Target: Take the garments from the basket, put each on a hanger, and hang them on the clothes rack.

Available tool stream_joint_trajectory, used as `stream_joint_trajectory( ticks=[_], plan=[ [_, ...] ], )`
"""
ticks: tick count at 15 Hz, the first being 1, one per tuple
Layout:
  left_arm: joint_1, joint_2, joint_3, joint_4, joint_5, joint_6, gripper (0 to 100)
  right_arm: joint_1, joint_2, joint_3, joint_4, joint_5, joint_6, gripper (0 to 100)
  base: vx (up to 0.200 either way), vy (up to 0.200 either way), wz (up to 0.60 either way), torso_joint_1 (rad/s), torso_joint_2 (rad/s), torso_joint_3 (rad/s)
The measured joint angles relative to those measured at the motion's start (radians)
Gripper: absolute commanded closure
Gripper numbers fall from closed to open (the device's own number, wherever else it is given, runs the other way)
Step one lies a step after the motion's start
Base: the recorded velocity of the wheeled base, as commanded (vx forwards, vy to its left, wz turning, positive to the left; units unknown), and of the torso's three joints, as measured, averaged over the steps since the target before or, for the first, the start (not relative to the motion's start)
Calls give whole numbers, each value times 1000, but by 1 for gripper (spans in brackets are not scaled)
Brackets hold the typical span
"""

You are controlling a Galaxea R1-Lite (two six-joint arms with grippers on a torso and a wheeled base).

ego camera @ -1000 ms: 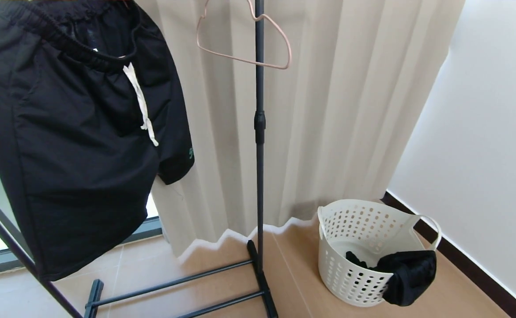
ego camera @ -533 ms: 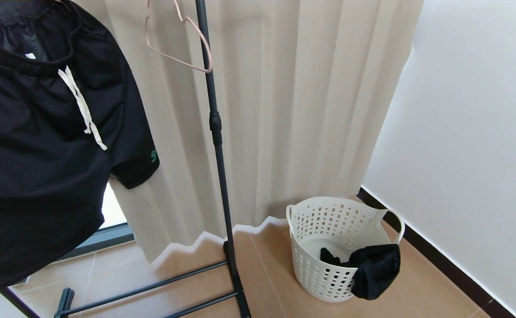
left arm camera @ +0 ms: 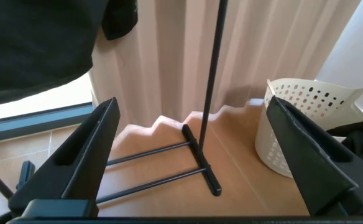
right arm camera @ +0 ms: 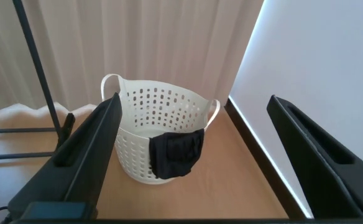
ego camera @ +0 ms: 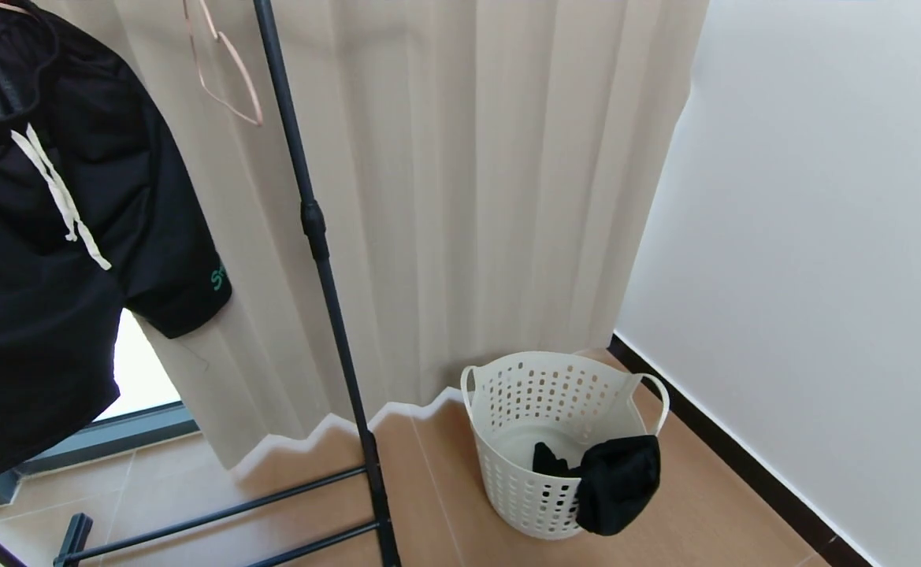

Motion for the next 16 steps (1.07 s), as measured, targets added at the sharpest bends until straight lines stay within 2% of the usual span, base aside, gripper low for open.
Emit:
stream_joint_trajectory(
  ticks=[2, 16],
  plan=[
    [0, 0, 0, 0, 0, 0, 0, 0, 0, 0, 0, 0, 0, 0, 0, -200, 0, 5, 7, 0],
    [0, 0, 0, 0, 1, -5, 0, 0, 0, 0, 0, 0, 0, 0, 0, 0, 0, 0, 0, -7]
  ],
)
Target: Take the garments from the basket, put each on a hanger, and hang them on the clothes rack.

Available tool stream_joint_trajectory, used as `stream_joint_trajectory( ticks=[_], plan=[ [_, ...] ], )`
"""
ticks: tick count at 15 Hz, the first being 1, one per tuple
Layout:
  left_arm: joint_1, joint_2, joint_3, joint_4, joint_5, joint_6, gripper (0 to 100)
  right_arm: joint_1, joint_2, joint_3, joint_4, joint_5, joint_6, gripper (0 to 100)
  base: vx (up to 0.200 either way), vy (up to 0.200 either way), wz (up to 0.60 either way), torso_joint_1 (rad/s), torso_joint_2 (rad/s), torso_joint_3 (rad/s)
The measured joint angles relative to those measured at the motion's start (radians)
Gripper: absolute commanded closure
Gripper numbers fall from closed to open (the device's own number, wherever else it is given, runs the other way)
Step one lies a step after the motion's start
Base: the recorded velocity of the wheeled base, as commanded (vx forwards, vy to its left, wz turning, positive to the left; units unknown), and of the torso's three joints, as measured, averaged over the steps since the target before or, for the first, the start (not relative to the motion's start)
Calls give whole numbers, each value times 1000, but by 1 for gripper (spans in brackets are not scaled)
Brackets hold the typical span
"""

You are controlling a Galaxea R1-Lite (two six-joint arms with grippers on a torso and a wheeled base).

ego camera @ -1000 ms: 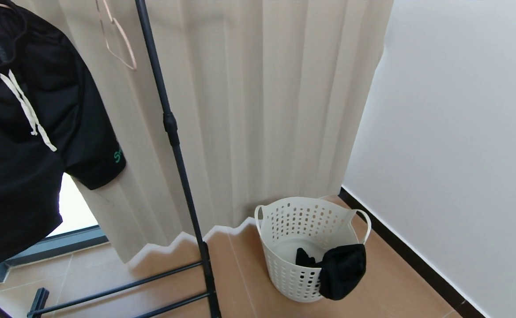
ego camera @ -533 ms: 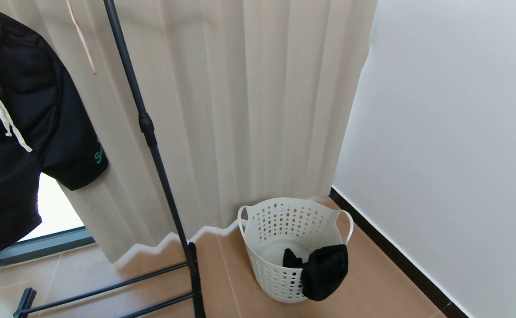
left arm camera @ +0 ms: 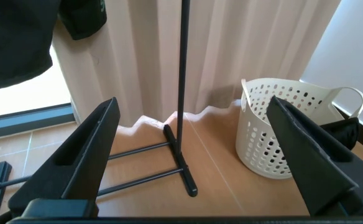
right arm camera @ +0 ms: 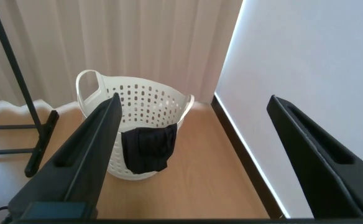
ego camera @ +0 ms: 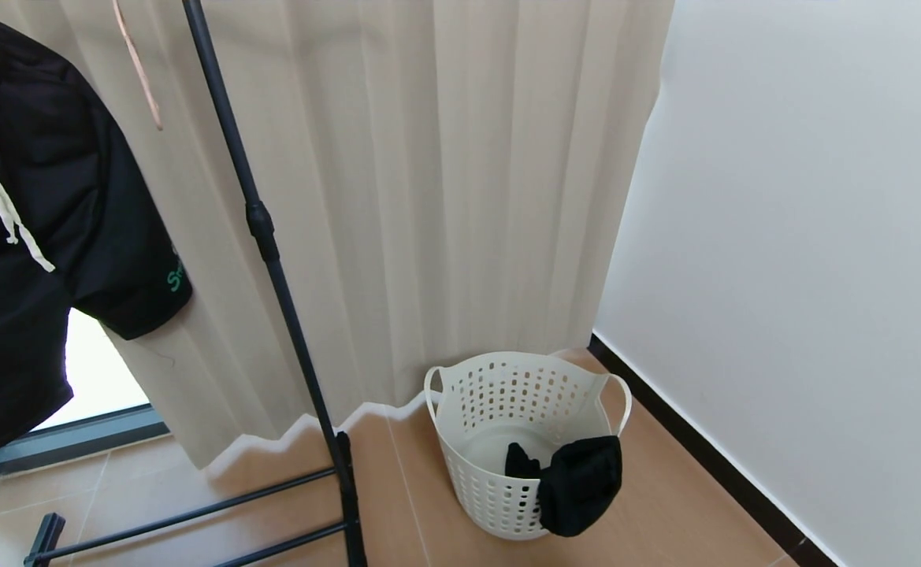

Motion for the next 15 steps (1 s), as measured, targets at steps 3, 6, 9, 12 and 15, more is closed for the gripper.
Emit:
stream_joint_trajectory(
  ticks=[3, 6, 9, 12, 15],
  plan=[
    [0, 0, 0, 0, 0, 0, 0, 0, 0, 0, 0, 0, 0, 0, 0, 0, 0, 6, 4, -172],
    [0, 0, 0, 0, 0, 0, 0, 0, 0, 0, 0, 0, 0, 0, 0, 0, 0, 4, 1, -191],
    [0, 0, 0, 0, 0, 0, 0, 0, 0, 0, 0, 0, 0, 0, 0, 0, 0, 4, 1, -196],
    [0, 0, 0, 0, 0, 0, 0, 0, 0, 0, 0, 0, 0, 0, 0, 0, 0, 1, 4, -196],
    [0, 0, 0, 0, 0, 0, 0, 0, 0, 0, -1, 0, 0, 0, 0, 0, 0, 4, 5, -191]
  ],
)
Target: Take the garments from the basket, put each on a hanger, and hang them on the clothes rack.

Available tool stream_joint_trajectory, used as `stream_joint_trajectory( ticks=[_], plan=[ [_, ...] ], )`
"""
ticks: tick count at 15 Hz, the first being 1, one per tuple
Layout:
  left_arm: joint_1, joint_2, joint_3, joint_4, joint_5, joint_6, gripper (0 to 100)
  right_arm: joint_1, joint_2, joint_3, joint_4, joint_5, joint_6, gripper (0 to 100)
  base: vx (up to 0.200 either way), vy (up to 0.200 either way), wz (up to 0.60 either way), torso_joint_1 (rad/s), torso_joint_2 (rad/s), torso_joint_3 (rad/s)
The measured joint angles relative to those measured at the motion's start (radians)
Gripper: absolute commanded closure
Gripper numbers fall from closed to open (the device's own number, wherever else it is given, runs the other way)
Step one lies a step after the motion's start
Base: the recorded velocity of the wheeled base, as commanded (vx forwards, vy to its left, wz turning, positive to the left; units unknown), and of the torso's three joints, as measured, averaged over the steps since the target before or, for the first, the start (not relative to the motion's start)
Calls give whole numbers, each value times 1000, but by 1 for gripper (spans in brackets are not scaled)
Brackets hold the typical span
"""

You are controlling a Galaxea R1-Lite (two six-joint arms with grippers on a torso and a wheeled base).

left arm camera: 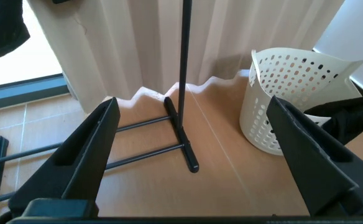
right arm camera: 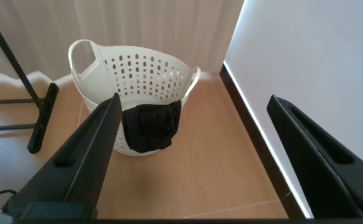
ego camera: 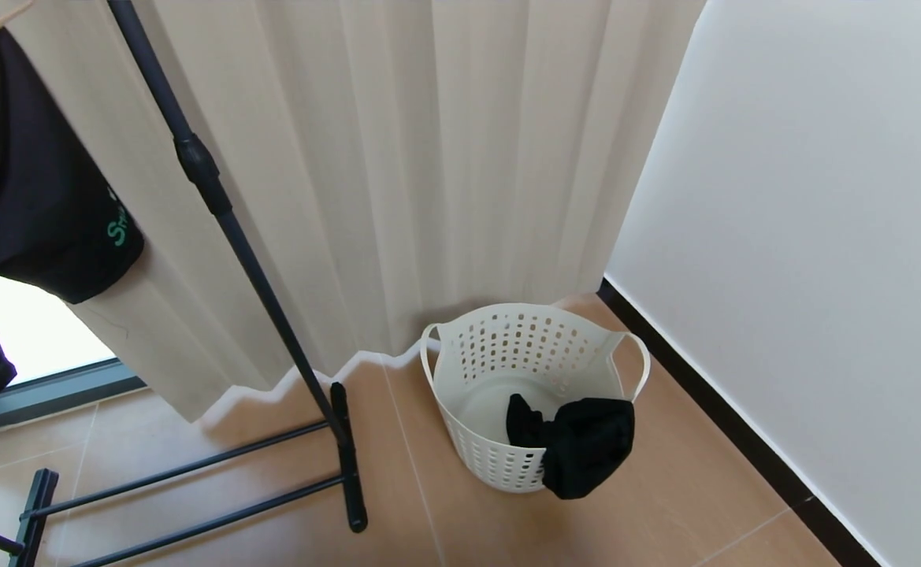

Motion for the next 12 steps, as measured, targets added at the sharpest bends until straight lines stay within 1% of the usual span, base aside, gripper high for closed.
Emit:
stream_joint_trajectory(
  ticks=[12],
  plan=[
    [0, 0, 0, 0, 0, 0, 0, 0, 0, 0, 0, 0, 0, 0, 0, 0, 0, 2, 7, -198]
  ],
)
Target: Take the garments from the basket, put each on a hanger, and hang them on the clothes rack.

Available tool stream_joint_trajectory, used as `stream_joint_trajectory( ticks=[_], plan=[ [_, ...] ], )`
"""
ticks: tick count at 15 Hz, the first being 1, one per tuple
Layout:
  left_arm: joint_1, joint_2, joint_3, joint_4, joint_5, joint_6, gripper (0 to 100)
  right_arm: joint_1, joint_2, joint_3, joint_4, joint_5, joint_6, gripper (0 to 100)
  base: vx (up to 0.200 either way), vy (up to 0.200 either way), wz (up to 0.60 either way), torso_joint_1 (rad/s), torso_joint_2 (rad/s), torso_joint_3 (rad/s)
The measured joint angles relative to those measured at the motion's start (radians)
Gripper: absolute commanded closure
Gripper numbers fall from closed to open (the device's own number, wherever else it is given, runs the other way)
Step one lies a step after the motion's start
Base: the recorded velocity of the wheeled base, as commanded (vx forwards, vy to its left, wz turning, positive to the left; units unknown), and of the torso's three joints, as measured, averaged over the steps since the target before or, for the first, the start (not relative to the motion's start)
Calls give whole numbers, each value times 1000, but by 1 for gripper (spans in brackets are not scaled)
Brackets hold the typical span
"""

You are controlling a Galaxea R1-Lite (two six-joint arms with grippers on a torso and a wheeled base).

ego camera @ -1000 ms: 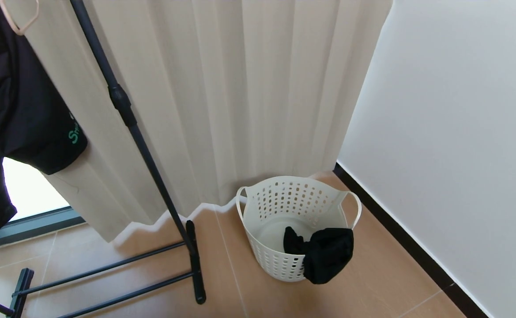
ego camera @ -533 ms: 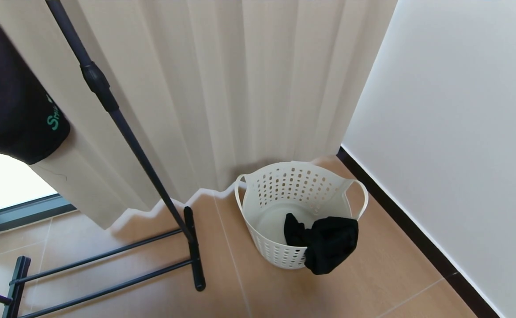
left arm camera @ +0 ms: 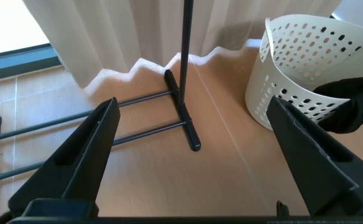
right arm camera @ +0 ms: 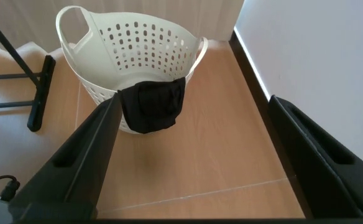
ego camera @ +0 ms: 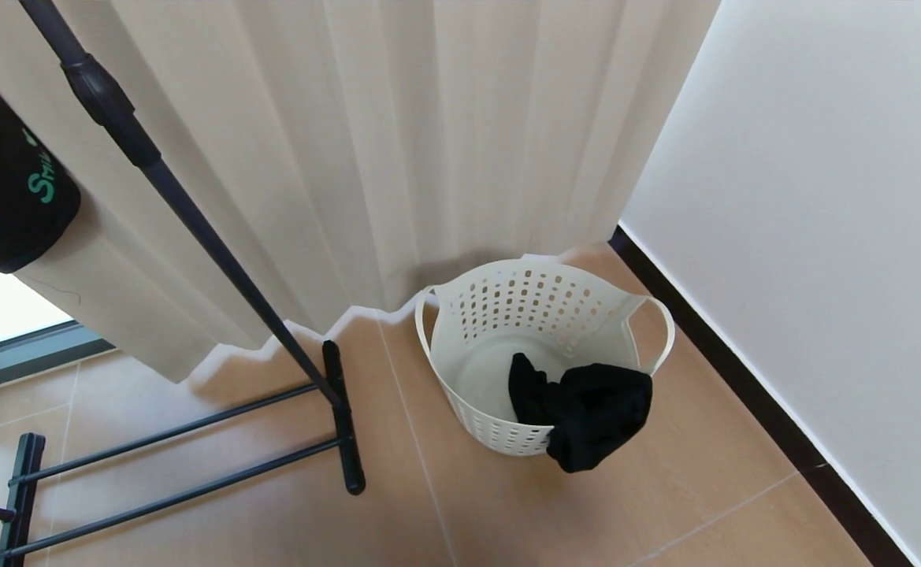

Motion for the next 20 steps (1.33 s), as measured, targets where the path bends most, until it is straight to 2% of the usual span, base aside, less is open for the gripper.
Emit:
stream_joint_trajectory(
  ticks=[20],
  plan=[
    [0, 0, 0, 0, 0, 0, 0, 0, 0, 0, -3, -6, 3, 0, 0, 0, 0, 3, 1, -197]
  ],
)
